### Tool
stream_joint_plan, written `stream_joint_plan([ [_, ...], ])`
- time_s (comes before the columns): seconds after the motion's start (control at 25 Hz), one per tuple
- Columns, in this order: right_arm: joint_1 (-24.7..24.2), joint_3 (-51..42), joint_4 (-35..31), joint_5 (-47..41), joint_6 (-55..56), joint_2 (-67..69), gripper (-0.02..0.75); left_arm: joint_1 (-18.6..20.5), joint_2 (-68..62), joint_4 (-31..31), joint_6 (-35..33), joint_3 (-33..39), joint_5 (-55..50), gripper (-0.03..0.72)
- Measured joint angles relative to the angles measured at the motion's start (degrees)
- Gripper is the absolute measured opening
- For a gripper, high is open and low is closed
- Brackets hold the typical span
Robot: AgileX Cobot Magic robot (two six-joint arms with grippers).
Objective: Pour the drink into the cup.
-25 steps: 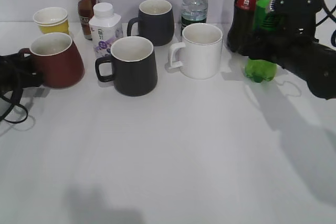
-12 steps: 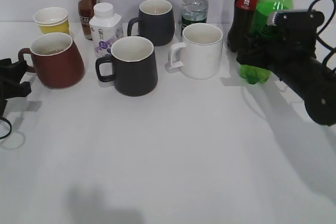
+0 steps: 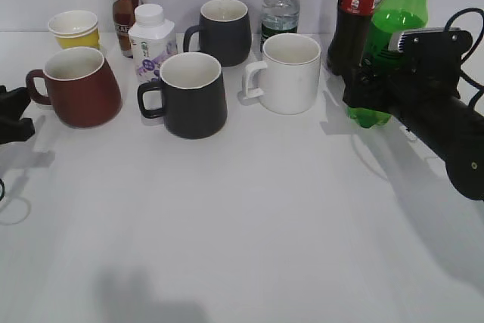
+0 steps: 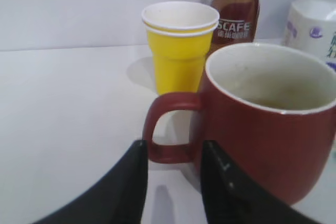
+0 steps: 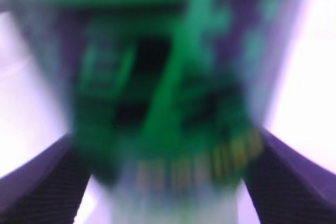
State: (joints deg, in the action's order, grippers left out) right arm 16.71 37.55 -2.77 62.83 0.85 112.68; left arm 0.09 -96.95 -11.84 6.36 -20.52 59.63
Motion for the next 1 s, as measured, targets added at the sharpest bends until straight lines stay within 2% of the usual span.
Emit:
stream_joint_plan([
  [0.24,0.0,-3.3,0.0,-5.9,0.0,-3.9,0.648,0.0,7.2,-0.1,1.6,0.1,-9.8,0.271],
  [0.52,0.0,-9.7,-0.1,-16.4,0.7,-11.1,0.636,0.0,18.2,0.0,4.4,0.1,-28.9,0.271],
  [0.68,0.0,-10.6,-0.1,-31.2,1.7,-16.9,0.624,0.0,24.5,1.3,6.2,0.1,-43.5,0.271],
  [0.76,0.0,-10.2,-0.1,-40.4,1.9,-20.2,0.611,0.0,27.0,2.9,6.4,-1.6,-54.0,0.271],
  [1.0,0.0,-2.4,-0.4,-75.5,1.9,-30.0,0.561,-0.5,33.5,5.9,6.6,-14.6,-88.8,0.271],
])
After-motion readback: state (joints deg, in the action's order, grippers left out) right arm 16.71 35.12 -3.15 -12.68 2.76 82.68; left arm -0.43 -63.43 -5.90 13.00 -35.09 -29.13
